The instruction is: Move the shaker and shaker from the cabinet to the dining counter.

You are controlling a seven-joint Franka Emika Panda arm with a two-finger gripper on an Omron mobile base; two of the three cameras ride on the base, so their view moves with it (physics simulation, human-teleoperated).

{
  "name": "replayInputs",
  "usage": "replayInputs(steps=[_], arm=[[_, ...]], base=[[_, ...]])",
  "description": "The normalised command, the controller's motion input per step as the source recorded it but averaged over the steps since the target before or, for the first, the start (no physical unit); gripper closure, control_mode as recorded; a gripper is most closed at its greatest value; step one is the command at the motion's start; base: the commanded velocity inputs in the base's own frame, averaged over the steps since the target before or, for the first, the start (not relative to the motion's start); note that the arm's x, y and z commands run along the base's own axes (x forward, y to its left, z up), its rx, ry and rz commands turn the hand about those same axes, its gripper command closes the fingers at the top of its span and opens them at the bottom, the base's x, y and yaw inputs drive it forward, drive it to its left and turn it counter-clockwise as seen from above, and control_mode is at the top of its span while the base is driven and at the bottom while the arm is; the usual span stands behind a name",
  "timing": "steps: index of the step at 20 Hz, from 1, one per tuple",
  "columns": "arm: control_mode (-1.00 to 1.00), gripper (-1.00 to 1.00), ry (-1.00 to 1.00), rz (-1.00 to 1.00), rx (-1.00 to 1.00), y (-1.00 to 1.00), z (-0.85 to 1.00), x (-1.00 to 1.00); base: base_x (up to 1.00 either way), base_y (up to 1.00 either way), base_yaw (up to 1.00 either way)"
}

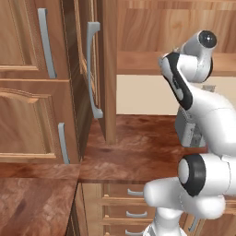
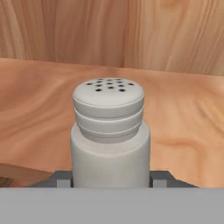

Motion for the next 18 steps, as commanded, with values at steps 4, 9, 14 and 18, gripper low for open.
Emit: replayInputs(steps=[4,9,14,18], arm=[[-1.00,1.00,-0.02,-0.06,0.02,0.16,0.00,-0.84],[-1.00,1.00,0.00,-0.07,0.05,0.18,0.00,-0.80],[-1.00,1.00,0.00,-0.05,0.08,0.20,0.00,-0.77],[-1.00,1.00,0.00,-0.05,0.07,0.23,-0.05,-0.67]], base=[[0.00,0.00,0.00],[0.00,0.00,0.00],[0.00,0.00,0.00],[0.00,0.00,0.00]])
